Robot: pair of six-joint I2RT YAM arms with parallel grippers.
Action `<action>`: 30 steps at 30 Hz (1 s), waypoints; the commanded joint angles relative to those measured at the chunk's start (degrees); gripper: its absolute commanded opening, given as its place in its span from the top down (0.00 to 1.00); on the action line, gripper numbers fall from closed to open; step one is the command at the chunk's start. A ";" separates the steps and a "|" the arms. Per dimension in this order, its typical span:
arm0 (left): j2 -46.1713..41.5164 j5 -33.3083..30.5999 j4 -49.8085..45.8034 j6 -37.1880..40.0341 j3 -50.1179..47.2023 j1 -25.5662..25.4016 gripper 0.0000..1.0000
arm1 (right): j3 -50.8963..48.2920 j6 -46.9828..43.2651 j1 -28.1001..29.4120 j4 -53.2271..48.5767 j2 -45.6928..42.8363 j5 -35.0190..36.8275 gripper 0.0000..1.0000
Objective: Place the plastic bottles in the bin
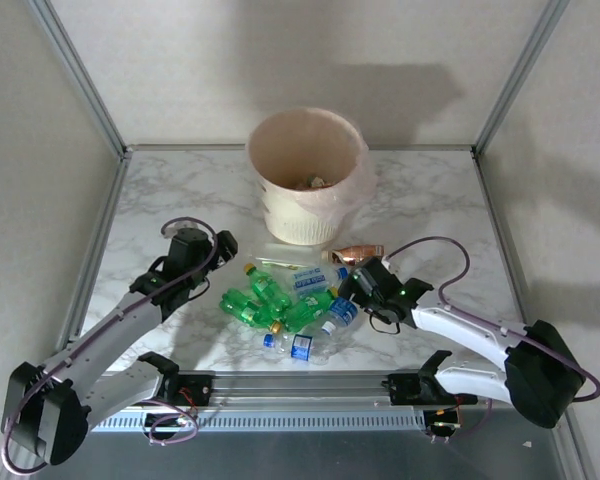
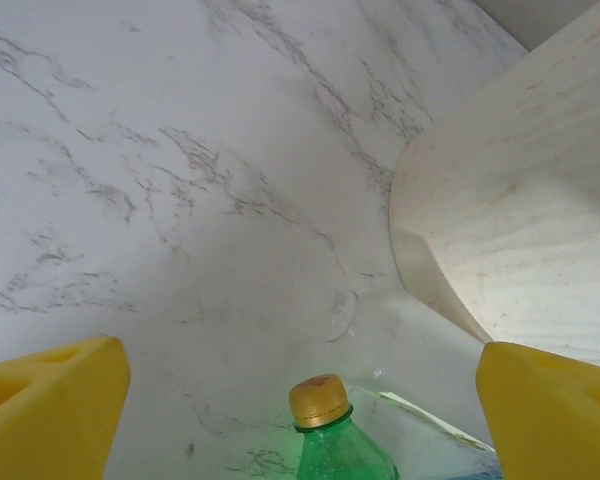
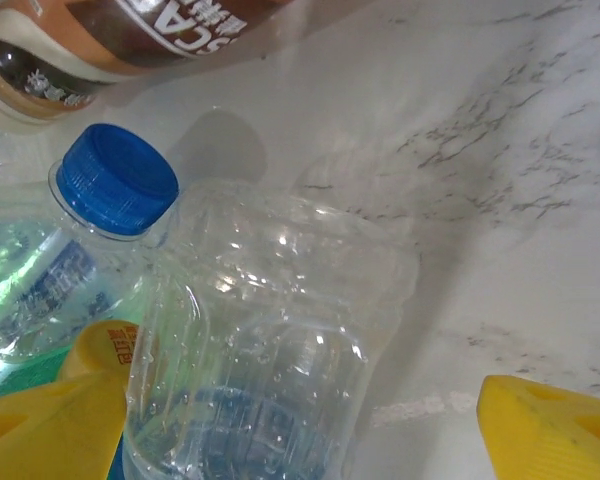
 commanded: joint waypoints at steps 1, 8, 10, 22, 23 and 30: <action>0.77 1.49 3.34 -1.38 -1.10 0.59 0.11 | 2.03 2.28 1.01 -0.27 1.43 2.57 0.10; 0.77 2.26 4.08 -1.91 -2.01 0.66 0.12 | 2.91 1.98 1.05 0.50 4.08 2.45 0.10; 0.91 2.48 4.12 -2.09 -2.36 0.60 0.12 | 3.25 1.89 1.09 0.65 5.24 1.97 0.09; 1.17 2.90 4.96 -2.92 -3.78 0.75 0.13 | 2.38 2.59 1.13 2.27 9.54 1.53 0.19; 1.09 2.92 4.88 -2.95 -3.87 0.68 0.13 | 2.26 2.67 1.10 2.40 9.69 1.61 0.20; 1.08 2.49 4.72 -3.29 -4.56 0.81 0.14 | 1.49 2.94 1.14 2.46 9.51 2.73 0.28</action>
